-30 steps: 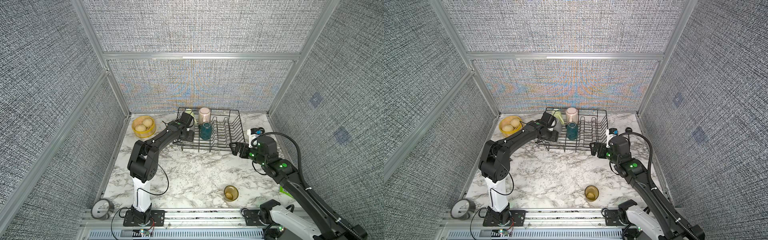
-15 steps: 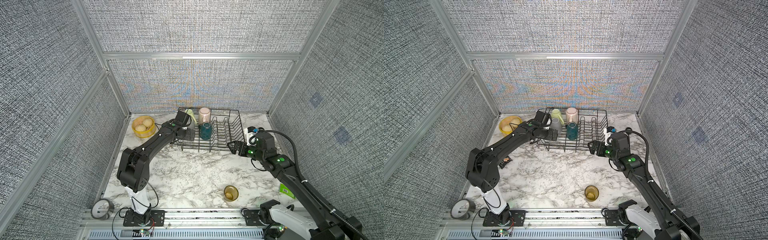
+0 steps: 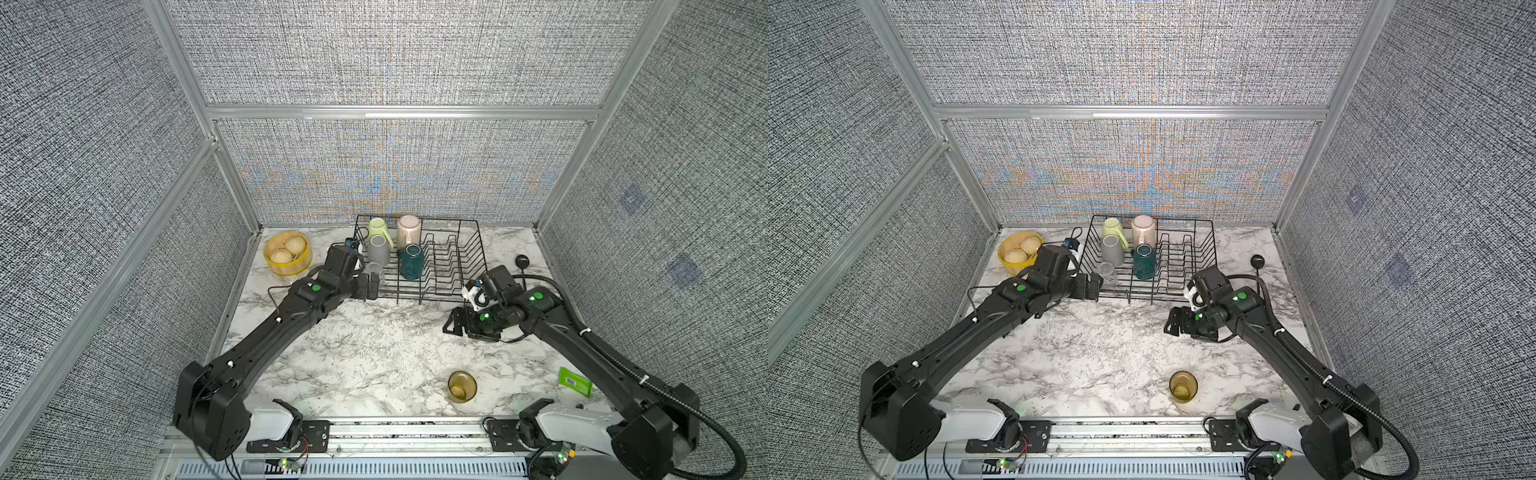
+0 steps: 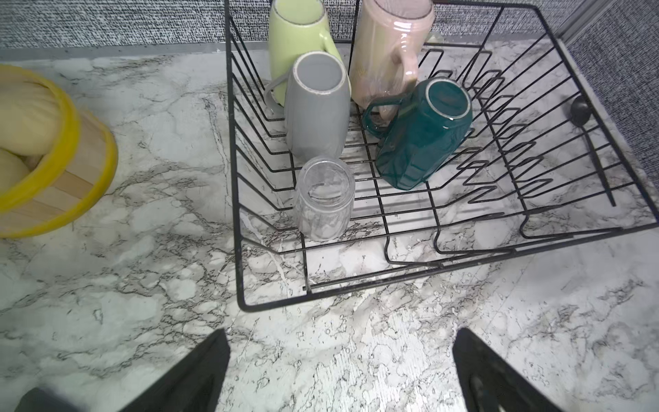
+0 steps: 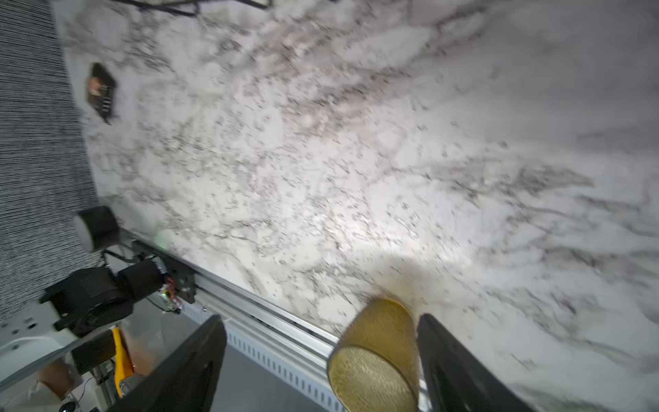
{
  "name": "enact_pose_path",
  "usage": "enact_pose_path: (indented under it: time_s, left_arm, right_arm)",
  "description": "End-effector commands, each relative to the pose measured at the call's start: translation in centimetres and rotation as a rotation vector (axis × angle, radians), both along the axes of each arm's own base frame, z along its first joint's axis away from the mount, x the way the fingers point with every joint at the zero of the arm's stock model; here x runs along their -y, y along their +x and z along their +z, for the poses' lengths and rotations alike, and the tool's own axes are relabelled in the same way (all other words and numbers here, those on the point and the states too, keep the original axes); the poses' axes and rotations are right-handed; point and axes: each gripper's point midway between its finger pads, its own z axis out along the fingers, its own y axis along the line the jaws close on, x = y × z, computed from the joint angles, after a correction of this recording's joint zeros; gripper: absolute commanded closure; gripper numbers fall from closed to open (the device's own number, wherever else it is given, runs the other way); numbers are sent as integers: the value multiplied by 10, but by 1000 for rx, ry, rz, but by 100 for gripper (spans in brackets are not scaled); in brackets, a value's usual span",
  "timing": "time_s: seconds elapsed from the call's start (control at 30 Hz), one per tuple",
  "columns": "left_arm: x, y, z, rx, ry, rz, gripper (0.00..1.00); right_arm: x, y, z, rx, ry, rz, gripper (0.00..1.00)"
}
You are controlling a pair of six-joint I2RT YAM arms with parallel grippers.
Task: Load cups into a dish rack
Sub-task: Place the cup upside down at the dish rack, then pick up the cup from the bottom-center of the table.
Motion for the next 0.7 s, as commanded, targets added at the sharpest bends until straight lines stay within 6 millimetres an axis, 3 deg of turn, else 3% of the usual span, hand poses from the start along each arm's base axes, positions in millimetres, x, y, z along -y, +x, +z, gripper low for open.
enact_pose_path:
  time_s: [0.0, 0.1, 0.27, 0.4, 0.6, 0.67]
  left_arm:
    - [-8, 1, 8, 67, -33, 52, 2]
    - [-18, -3, 11, 97, -33, 85, 2]
    - [-26, -10, 15, 139, -70, 110, 2]
    - [-29, -15, 18, 134, -76, 116, 1]
    - [-28, -18, 15, 118, -97, 120, 1]
    - [-27, -20, 17, 120, -115, 118, 1]
  right_arm:
    - [18, -44, -17, -149, -69, 45, 24]
    - [15, -68, -25, -222, -41, 105, 36]
    - [25, -88, -32, -278, -117, 179, 37]
    - [33, -91, -49, -277, -185, 190, 42]
    - [13, -91, -79, -297, -147, 174, 52]
    - [3, -91, -87, -288, -119, 179, 63]
